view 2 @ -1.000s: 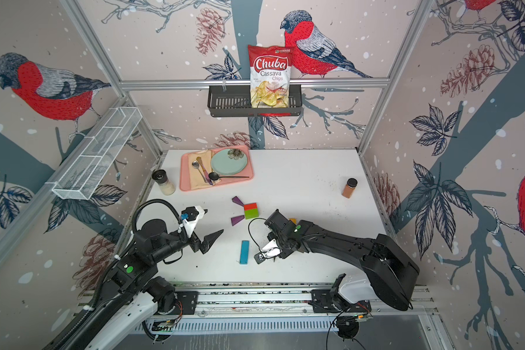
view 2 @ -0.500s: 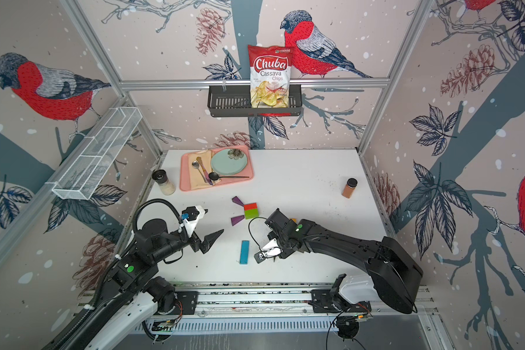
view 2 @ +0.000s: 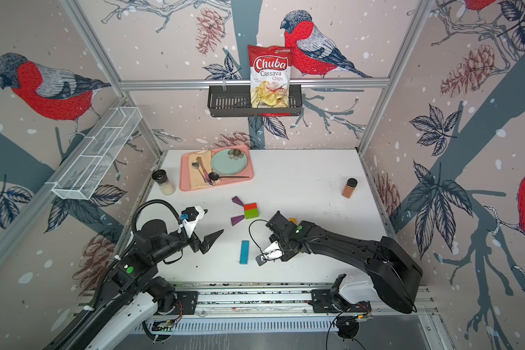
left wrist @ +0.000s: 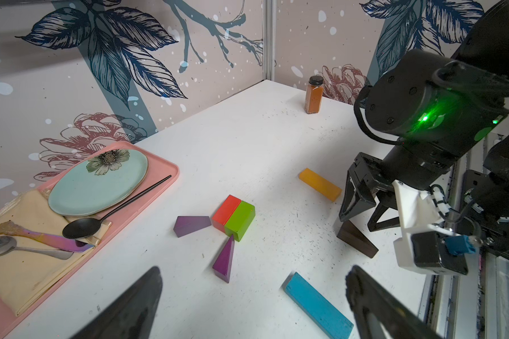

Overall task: Assemble a small pinwheel with building blocks
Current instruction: Pick up the building block from the center of the board.

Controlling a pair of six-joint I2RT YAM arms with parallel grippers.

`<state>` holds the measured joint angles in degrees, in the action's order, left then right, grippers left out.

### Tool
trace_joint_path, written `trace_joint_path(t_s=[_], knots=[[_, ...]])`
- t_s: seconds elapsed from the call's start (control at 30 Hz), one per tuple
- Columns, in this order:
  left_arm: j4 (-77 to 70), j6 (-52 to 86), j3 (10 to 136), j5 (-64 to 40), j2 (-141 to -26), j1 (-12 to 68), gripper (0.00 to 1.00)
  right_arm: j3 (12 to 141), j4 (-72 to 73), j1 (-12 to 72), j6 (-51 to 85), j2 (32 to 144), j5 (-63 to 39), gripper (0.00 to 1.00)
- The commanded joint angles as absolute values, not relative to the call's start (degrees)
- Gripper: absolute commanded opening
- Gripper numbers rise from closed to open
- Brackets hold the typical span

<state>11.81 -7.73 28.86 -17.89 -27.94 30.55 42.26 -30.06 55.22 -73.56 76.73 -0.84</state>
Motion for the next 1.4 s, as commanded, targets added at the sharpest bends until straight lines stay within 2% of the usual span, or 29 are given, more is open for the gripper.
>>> trace_joint_path(t_s=[0.0, 0.43, 0.77, 1.37], knots=[[9.05, -7.82, 28.83, -18.02, -27.95, 30.52, 0.97, 42.03, -29.2, 55.42, -73.12, 77.11, -1.12, 0.54], [8.89, -7.91, 28.74, -18.14, -27.94, 30.51, 0.97, 41.66, -24.74, 55.78, -73.68, 80.41, -0.36, 0.51], [8.89, -7.91, 28.65, -18.26, -27.69, 30.6, 0.97, 41.49, -25.22, 55.81, -73.74, 80.86, -0.75, 0.45], [8.82, -7.91, 28.55, -18.34, -27.6, 30.54, 0.97, 40.87, -24.6, 55.72, -73.24, 81.38, -1.22, 0.41]])
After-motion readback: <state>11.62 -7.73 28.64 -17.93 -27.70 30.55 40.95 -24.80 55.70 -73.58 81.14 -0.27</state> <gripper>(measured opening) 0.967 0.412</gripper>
